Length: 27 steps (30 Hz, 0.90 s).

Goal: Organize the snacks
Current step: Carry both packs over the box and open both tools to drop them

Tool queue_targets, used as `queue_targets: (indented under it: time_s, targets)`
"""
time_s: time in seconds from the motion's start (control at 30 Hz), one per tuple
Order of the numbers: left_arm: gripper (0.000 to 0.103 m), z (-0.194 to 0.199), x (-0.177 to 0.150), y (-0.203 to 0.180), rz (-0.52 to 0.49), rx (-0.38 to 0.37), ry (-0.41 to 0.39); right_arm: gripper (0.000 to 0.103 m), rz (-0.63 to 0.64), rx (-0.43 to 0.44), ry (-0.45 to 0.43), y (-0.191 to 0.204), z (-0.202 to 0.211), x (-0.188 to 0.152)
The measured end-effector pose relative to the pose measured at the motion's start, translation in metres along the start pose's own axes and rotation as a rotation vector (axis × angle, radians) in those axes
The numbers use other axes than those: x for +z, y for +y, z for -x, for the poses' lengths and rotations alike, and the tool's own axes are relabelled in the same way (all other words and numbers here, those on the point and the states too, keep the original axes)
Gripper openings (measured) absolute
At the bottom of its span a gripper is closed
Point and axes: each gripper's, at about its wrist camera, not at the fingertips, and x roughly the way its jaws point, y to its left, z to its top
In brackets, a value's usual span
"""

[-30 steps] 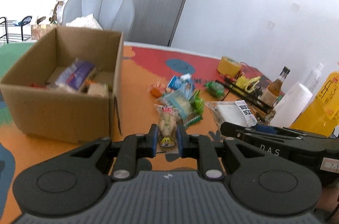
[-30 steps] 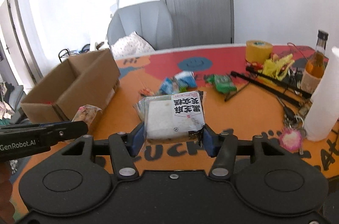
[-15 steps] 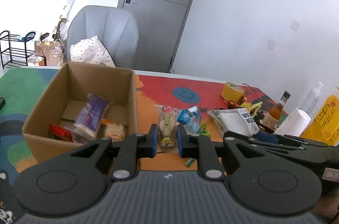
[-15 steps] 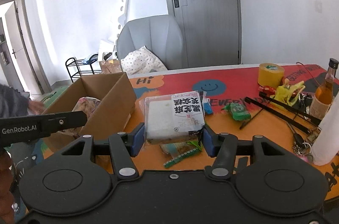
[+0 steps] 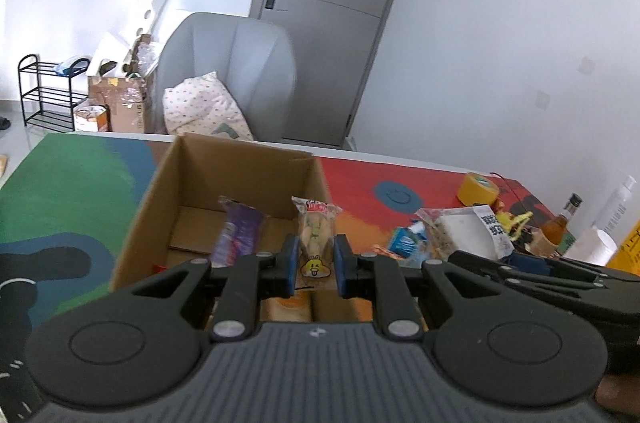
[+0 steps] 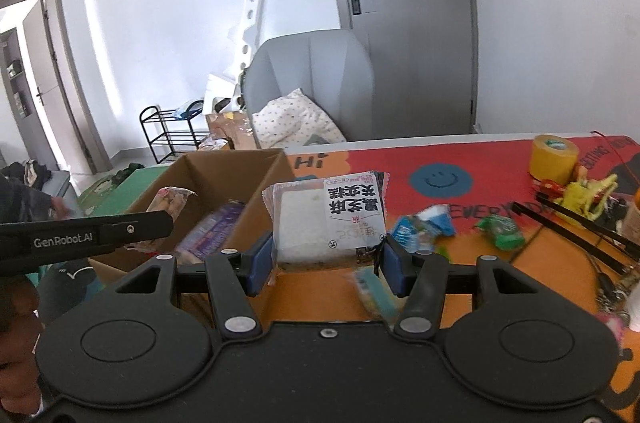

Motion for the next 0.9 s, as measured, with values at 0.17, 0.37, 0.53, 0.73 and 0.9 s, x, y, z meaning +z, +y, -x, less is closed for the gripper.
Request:
queue_targets:
  time_s: [0.17,0.37,0.53,0.73,0.9]
  targets:
    - [0.017,-0.001,0.006,0.026,0.041,0.035,-0.004,0.053,0.021,0.023,0.002,0.019,-0.011,0.007]
    - [0.019,-0.005,0.015,0.051,0.071,0.054,-0.007,0.053,0.032,0.045,0.0,0.033,-0.022,0.015]
    - [0.027,-0.005,0.02,0.062,0.098,0.065,-0.018,0.053,0.05,0.059,0.002,0.045,-0.029,0.02]
    - [0.037,0.004,0.018,0.07,0.119,0.077,-0.025,0.053,0.057,0.081,0.012,0.055,-0.04,0.024]
    - [0.048,0.009,0.021,0.076,0.132,0.089,-0.033,0.072,0.016,0.143,-0.022,0.059,-0.041,0.032]
